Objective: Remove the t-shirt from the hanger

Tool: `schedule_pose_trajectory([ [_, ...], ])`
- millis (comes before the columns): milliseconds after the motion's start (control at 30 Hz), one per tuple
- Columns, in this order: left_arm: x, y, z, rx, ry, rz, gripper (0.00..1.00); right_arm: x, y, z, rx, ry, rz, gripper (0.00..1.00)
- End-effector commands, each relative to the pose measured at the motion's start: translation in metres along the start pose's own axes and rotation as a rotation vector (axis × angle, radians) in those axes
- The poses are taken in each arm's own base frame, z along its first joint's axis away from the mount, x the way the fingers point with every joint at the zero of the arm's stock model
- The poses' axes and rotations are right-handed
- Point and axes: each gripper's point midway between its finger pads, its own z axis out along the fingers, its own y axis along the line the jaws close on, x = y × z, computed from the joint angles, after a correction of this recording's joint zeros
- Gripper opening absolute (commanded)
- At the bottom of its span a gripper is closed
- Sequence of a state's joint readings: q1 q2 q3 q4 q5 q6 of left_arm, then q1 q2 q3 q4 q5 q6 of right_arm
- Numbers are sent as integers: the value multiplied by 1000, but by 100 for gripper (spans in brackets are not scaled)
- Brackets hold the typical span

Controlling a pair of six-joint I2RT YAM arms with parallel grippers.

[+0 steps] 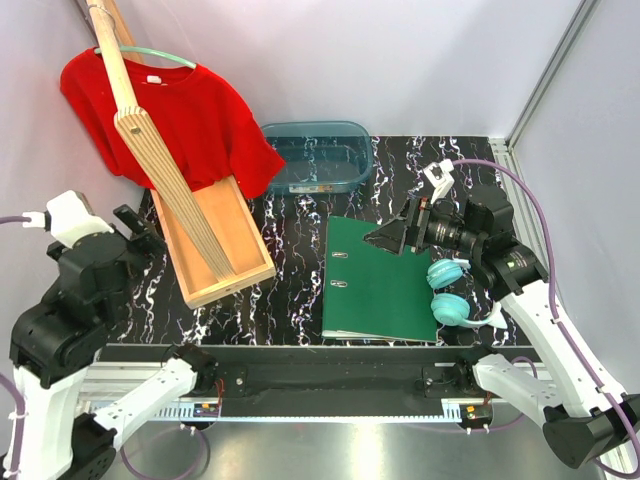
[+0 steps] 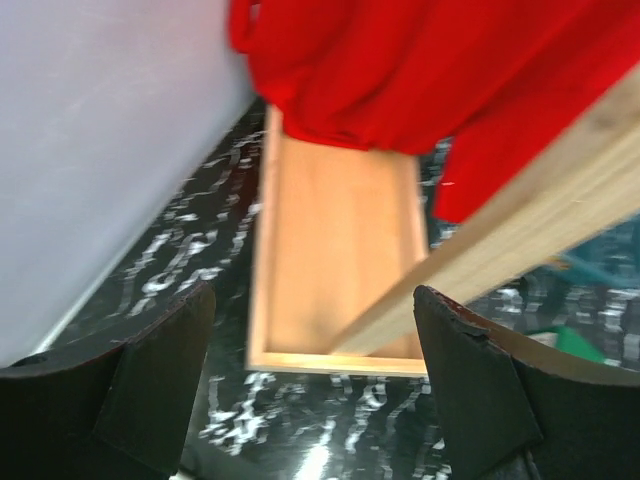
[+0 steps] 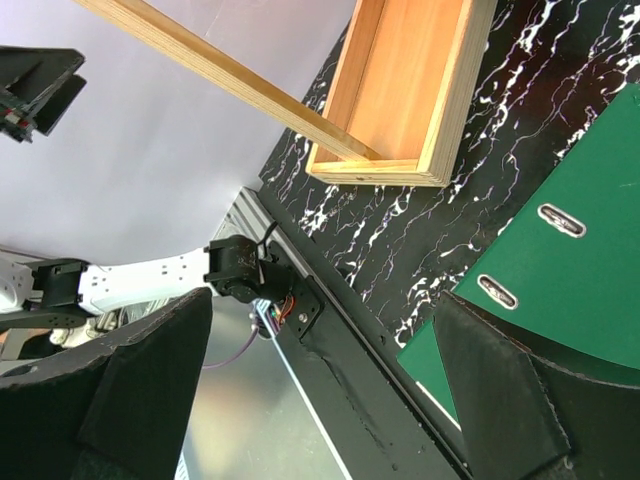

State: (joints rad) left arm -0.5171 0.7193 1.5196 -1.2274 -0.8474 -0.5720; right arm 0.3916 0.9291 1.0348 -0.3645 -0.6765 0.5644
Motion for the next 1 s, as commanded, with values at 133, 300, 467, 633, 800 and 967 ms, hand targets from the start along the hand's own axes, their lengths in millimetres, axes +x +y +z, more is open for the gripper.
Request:
schedule_pose_trajectory([
  [133,-22,5,10,-138,-50,57,81,0,14,-5,-68,12,-53,100],
  [300,-32,3,23,-187,-53,49,79,6,21,-9,-101,28,-22,100],
  [467,-15,31,67,-284,55,69,77,10,34,-17,-146,37,-17,100],
  [633,-2,37,88,-222,89,-24,77,11,46,-22,-184,48,-24,99],
  [800,9,32,115,-143,132,-133,78,15,49,-24,-204,70,5,100],
  [967,-9,26,136,-40,80,-346,76,21,47,-24,-200,85,49,100],
])
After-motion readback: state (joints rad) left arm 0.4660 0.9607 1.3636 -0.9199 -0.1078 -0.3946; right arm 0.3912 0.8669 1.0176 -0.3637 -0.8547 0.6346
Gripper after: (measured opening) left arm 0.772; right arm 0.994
